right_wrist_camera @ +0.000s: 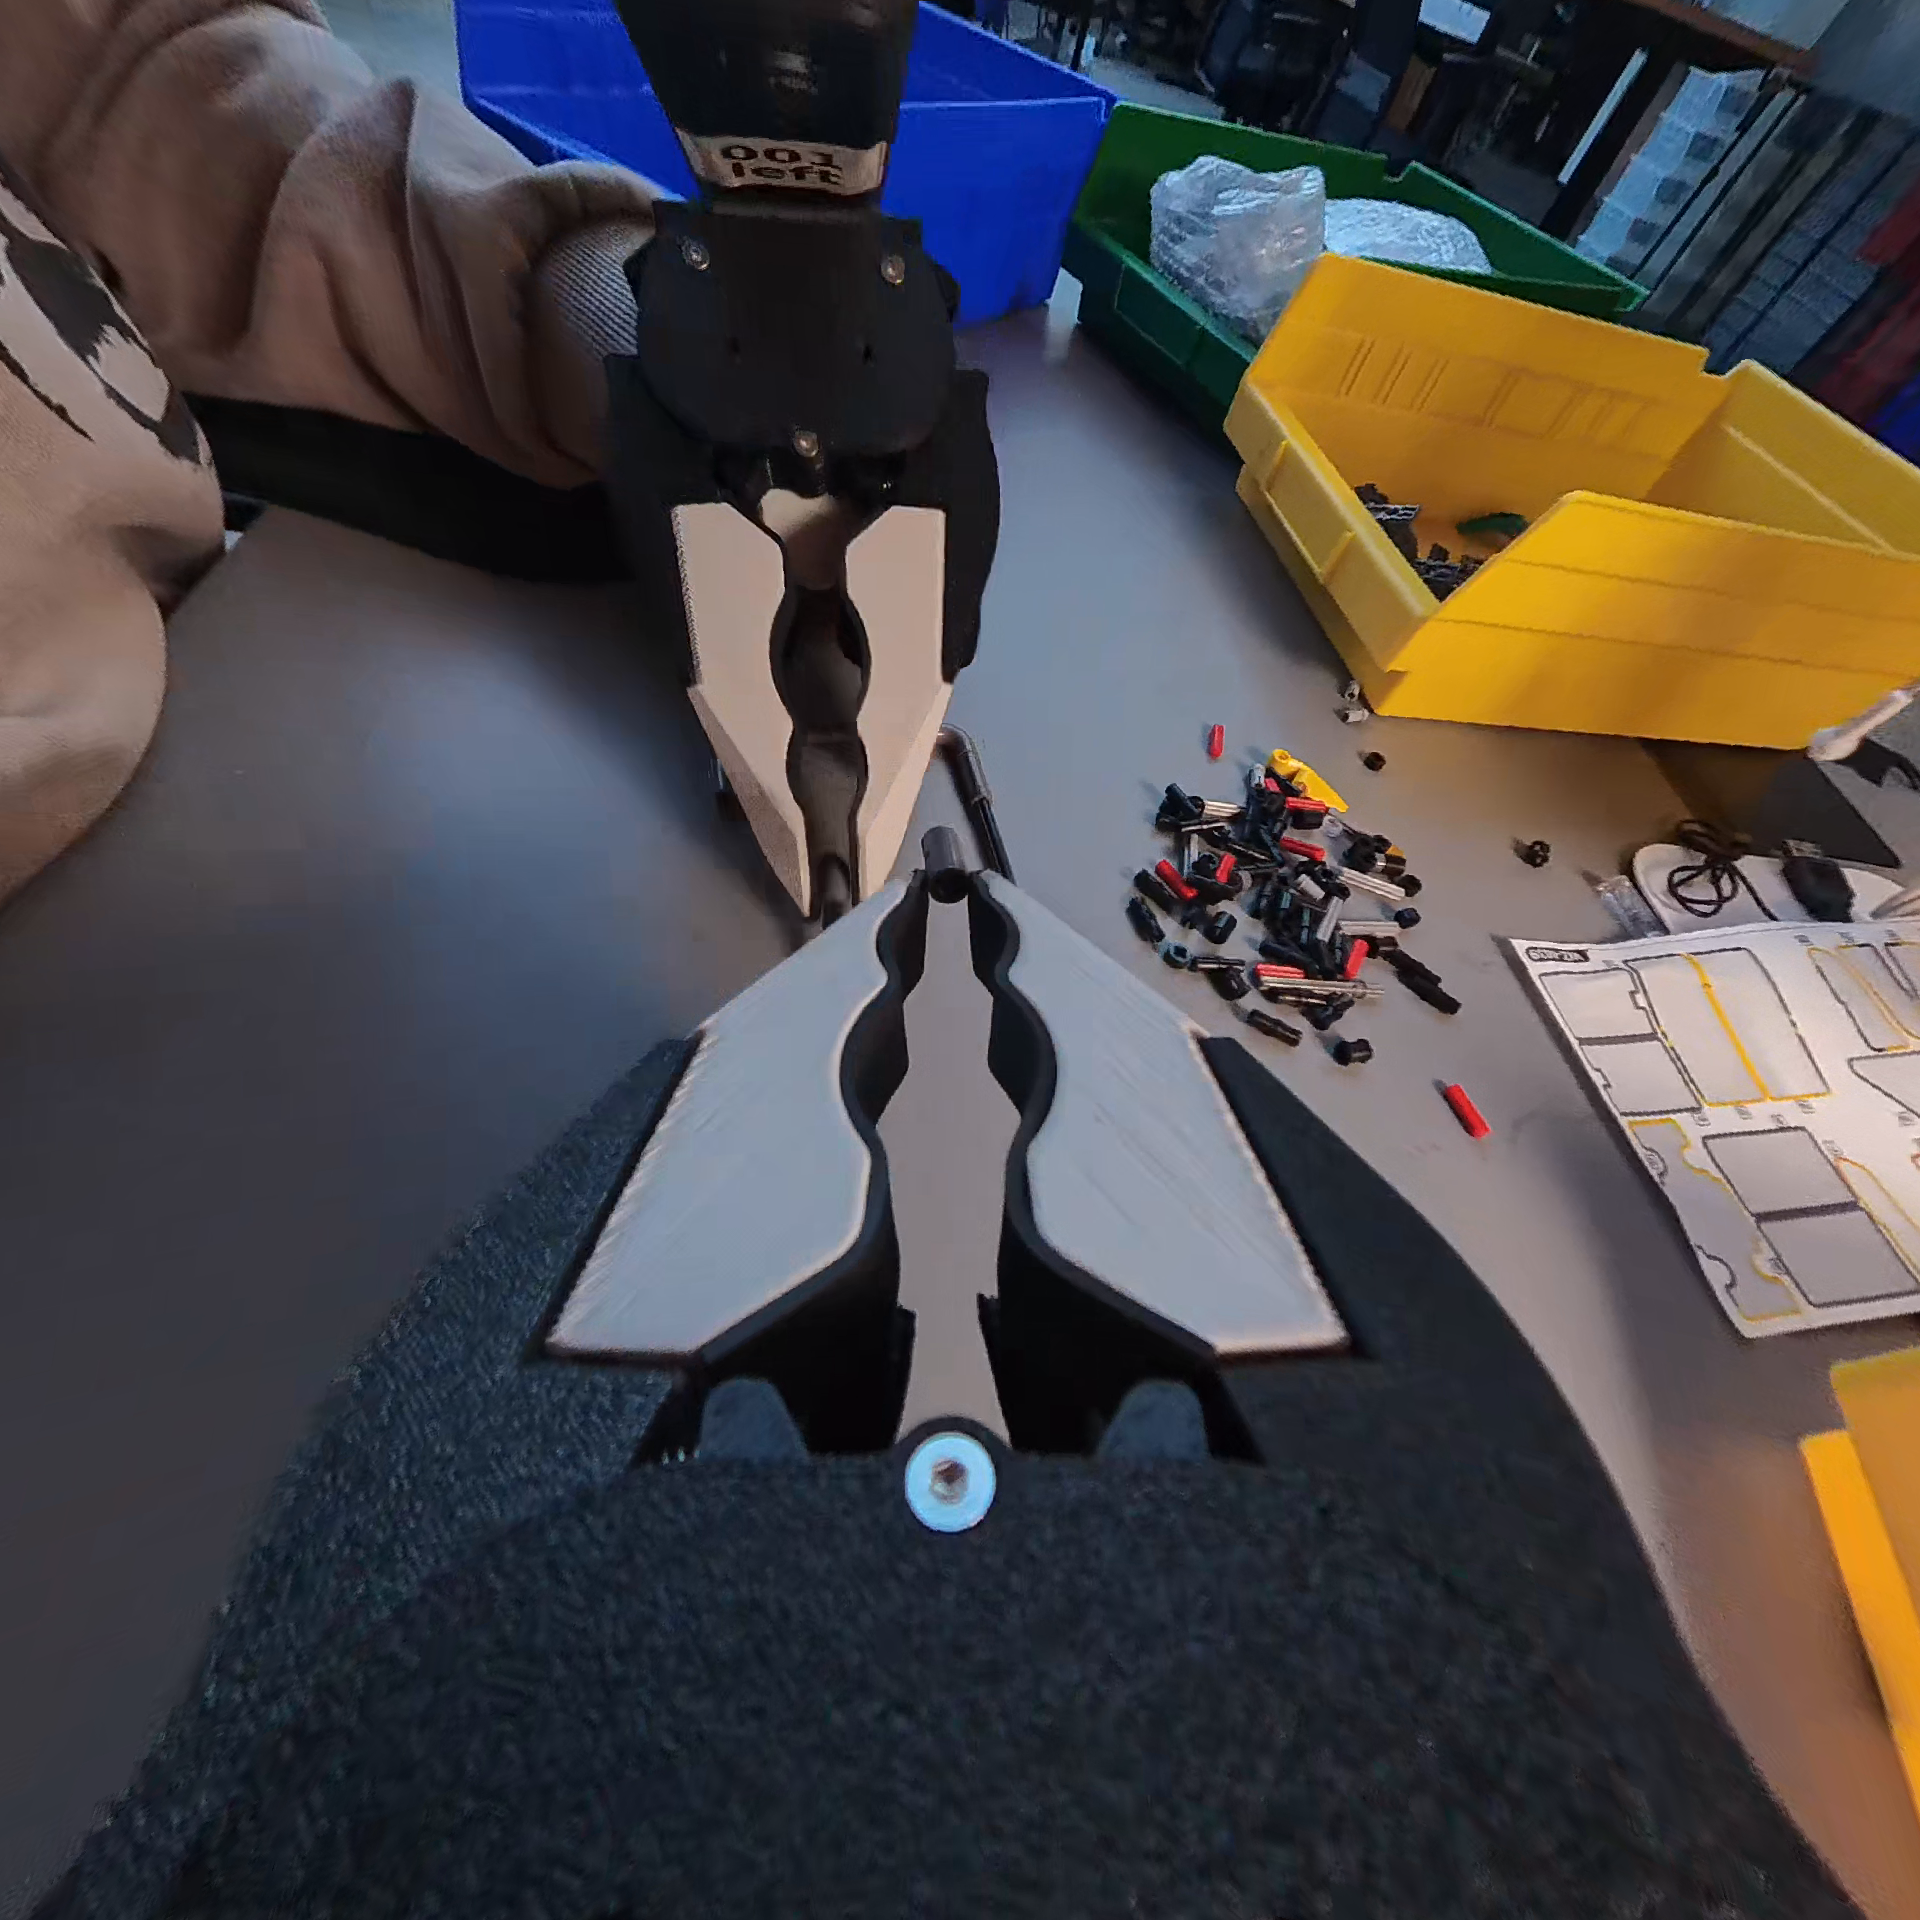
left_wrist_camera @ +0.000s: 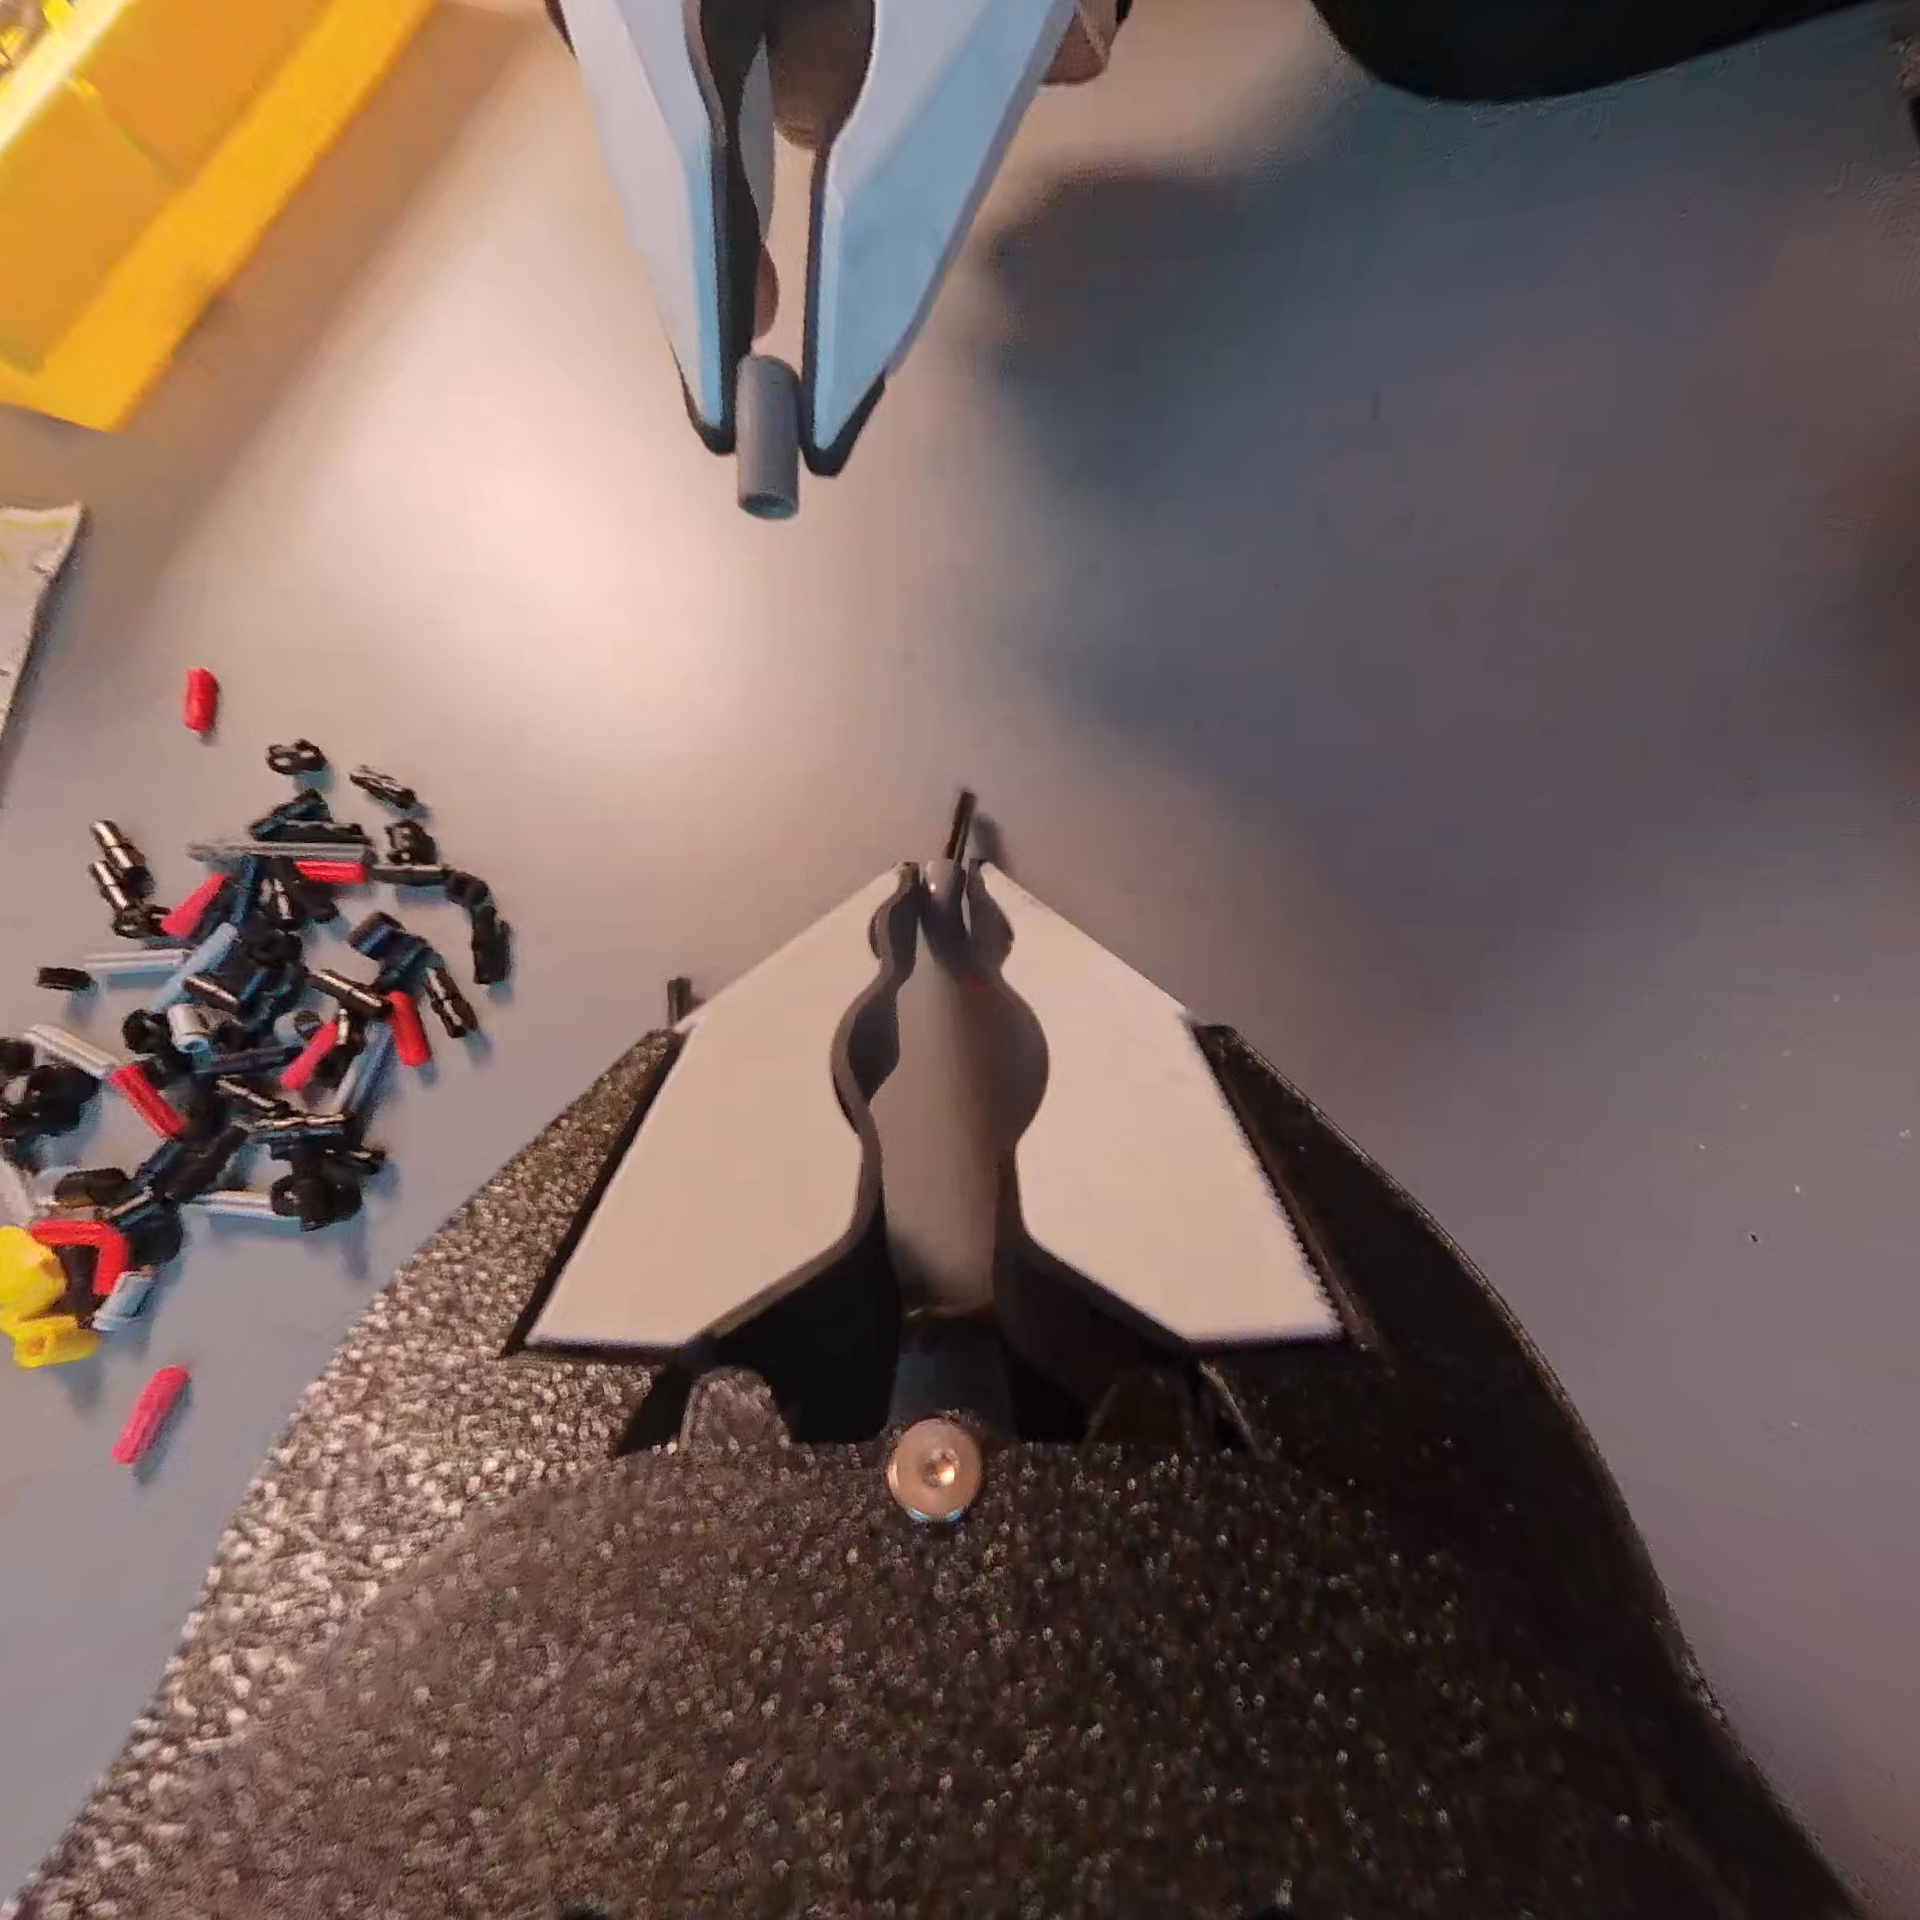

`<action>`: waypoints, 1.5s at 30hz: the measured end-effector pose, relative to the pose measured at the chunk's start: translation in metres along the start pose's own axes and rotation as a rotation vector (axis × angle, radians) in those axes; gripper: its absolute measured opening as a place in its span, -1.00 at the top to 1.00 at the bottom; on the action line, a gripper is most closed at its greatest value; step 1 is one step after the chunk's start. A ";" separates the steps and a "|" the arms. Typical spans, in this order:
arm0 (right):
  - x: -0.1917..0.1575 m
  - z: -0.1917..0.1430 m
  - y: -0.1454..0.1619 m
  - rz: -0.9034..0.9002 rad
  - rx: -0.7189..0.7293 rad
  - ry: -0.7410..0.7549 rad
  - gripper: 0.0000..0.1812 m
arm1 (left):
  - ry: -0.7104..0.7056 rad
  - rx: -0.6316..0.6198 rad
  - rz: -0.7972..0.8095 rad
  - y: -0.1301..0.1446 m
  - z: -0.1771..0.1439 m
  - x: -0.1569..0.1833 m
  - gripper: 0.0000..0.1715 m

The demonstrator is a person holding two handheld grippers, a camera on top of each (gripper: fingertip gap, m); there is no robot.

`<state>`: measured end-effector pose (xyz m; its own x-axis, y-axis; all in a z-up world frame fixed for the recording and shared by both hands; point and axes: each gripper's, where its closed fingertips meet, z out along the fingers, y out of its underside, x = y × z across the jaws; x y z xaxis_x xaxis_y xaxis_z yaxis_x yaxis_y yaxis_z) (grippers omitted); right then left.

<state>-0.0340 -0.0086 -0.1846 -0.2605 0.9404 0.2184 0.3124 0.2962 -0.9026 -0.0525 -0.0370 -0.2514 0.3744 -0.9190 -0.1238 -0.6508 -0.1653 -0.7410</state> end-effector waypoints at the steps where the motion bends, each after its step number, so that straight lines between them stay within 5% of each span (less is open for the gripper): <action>1: -0.002 0.002 0.001 -0.010 -0.004 -0.005 0.94 | 0.008 -0.015 -0.012 0.002 0.001 0.001 0.87; 4: -0.006 0.009 0.007 -0.052 -0.037 0.001 0.94 | 0.047 0.003 -0.067 0.001 -0.001 0.003 0.79; 9: -0.012 0.018 0.009 -0.177 -0.067 0.042 0.94 | 0.180 0.214 -0.270 -0.029 -0.021 0.002 0.69; 16: -0.022 0.023 -0.014 -0.383 -0.019 0.118 0.94 | 0.362 0.433 -0.479 -0.058 -0.046 0.001 0.75; 23: -0.021 0.022 -0.019 -0.412 -0.015 0.142 0.94 | 0.283 0.410 -0.394 -0.057 -0.044 0.000 0.91; 32: -0.016 0.019 -0.016 0.151 0.099 -0.053 0.80 | -0.189 0.234 0.144 -0.046 -0.034 -0.015 0.91; 45: -0.018 0.021 -0.010 0.269 0.089 -0.115 0.93 | -0.255 0.214 0.279 -0.051 -0.032 -0.009 0.91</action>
<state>-0.0515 -0.0317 -0.1872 -0.2830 0.9565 -0.0714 0.3046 0.0190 -0.9523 -0.0442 -0.0321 -0.1913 0.3720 -0.7957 -0.4779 -0.6088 0.1795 -0.7727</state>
